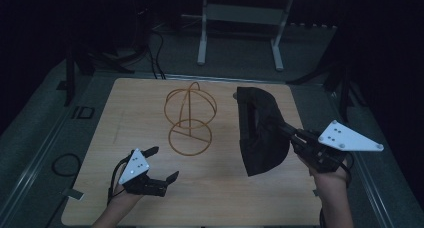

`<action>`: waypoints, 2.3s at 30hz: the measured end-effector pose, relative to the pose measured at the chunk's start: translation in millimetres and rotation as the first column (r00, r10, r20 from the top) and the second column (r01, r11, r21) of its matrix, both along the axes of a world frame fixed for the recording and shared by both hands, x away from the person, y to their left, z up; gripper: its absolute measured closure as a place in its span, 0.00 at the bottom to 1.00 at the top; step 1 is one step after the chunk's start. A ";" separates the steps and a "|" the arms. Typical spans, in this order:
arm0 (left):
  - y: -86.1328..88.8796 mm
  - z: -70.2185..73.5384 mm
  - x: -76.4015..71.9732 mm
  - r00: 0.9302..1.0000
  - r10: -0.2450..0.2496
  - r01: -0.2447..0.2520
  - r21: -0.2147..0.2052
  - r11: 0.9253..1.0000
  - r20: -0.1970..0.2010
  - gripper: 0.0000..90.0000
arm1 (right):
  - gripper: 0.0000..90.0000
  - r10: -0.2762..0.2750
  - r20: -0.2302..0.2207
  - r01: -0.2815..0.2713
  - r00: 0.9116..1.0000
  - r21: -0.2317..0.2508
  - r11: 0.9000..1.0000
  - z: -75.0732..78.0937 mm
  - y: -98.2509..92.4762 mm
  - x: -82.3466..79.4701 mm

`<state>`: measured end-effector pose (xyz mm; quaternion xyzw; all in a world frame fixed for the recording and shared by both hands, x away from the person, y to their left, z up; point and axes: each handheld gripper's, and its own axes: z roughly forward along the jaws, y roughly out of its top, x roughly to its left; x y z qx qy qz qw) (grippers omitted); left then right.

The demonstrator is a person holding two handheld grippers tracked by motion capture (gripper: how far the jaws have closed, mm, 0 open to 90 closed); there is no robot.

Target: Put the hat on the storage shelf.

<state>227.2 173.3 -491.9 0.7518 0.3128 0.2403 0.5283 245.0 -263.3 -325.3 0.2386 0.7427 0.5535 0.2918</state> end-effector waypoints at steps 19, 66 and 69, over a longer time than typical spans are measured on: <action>23.6 -36.8 -15.2 0.996 0.093 -0.094 -0.067 0.993 -0.011 0.02 | 0.98 -0.037 -0.002 0.037 0.999 -0.045 0.998 27.2 60.5 64.5; 25.1 -46.7 -15.2 0.998 0.069 -0.069 -0.028 0.997 -0.003 0.02 | 0.67 0.090 -0.201 -0.112 0.975 -0.103 0.988 -21.3 199.8 140.4; 24.7 -47.0 -15.3 0.998 0.068 -0.068 -0.027 0.997 -0.004 0.02 | 0.59 0.078 -0.191 -0.102 0.978 -0.120 0.987 -21.2 202.6 139.4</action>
